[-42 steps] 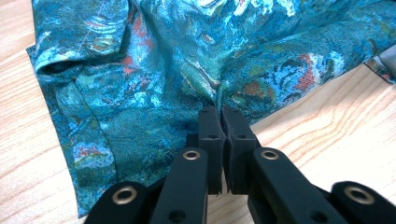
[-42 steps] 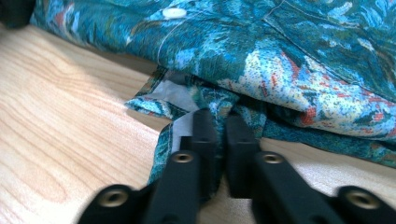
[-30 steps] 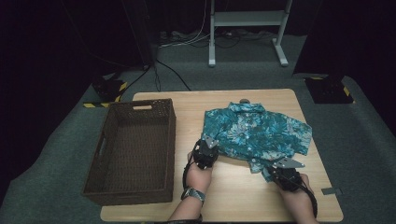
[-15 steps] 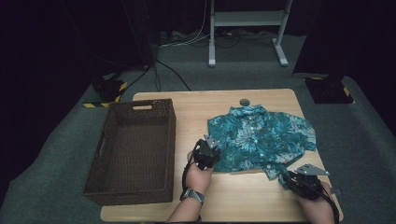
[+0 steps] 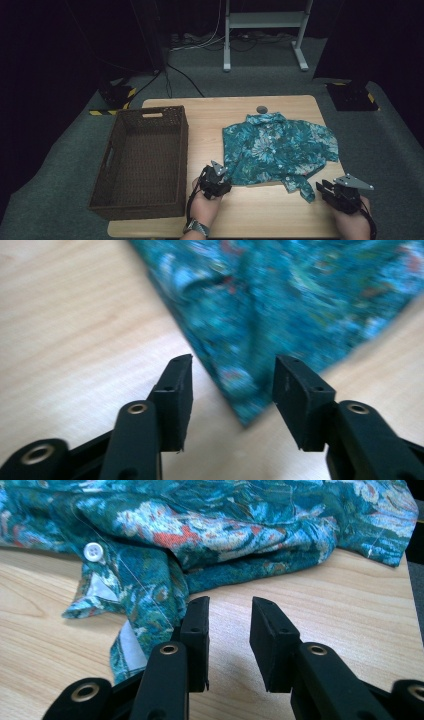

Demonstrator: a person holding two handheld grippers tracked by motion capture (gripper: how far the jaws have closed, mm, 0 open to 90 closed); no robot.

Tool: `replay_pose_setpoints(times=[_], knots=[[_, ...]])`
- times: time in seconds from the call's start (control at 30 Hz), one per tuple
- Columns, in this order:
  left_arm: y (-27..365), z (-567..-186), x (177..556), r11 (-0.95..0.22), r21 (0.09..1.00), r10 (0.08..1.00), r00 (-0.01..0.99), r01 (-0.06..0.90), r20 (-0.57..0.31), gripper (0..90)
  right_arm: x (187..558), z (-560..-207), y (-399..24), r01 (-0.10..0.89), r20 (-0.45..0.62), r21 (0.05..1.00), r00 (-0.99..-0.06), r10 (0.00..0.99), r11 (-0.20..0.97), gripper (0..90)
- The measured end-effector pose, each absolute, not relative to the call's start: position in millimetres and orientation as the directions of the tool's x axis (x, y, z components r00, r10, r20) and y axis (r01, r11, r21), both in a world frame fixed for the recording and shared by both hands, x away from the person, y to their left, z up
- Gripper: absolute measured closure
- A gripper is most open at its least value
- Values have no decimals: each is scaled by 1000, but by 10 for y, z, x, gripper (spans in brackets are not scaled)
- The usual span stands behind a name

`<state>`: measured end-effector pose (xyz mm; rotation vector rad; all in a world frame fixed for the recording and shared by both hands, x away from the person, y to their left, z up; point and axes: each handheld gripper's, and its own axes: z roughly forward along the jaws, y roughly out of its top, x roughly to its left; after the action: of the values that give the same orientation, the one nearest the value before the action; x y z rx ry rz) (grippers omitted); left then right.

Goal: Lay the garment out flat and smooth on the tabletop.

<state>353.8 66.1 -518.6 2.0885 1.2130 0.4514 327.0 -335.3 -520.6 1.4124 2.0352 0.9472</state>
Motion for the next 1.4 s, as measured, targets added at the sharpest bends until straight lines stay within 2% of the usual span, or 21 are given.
replay_pose_setpoints(times=[0.23, 0.33, 0.43, 0.6, 0.63, 0.8, 1.07, 1.23, 1.4], knots=[[542, -5304, 3489, -385, 688, 830, 557, 615, -34, 409, 3354, -5302, -3272, 602, -21, 756, -372, 928, 258, 649], [491, -5319, 3548, -372, 701, 829, 557, 608, -43, 408, 3452, -5307, -3195, 594, -51, 752, -380, 923, 286, 595], [445, -5328, 3582, -385, 716, 824, 567, 583, -18, 517, 3593, -5340, -3139, 595, -34, 755, -384, 923, 276, 554], [437, -5338, 3627, -360, 729, 820, 570, 583, -50, 808, 3722, -5350, -3002, 578, -22, 767, -410, 912, 279, 529], [436, -5331, 3639, -350, 732, 822, 567, 585, -60, 839, 3741, -5351, -2974, 577, -25, 766, -415, 909, 285, 530], [449, -5194, 3682, -307, 753, 829, 552, 581, -88, 854, 3806, -5367, -2935, 592, -15, 756, -410, 912, 279, 603], [490, -4892, 3790, -257, 790, 841, 531, 556, -100, 862, 3788, -5353, -2950, 585, -48, 749, -420, 906, 311, 858], [536, -4728, 3870, -237, 802, 849, 518, 548, -103, 865, 3744, -5303, -2996, 602, -51, 728, -429, 902, 328, 870], [573, -4549, 3927, -232, 811, 851, 517, 536, -98, 865, 3626, -5088, -3096, 563, -65, 758, -437, 897, 329, 870]])
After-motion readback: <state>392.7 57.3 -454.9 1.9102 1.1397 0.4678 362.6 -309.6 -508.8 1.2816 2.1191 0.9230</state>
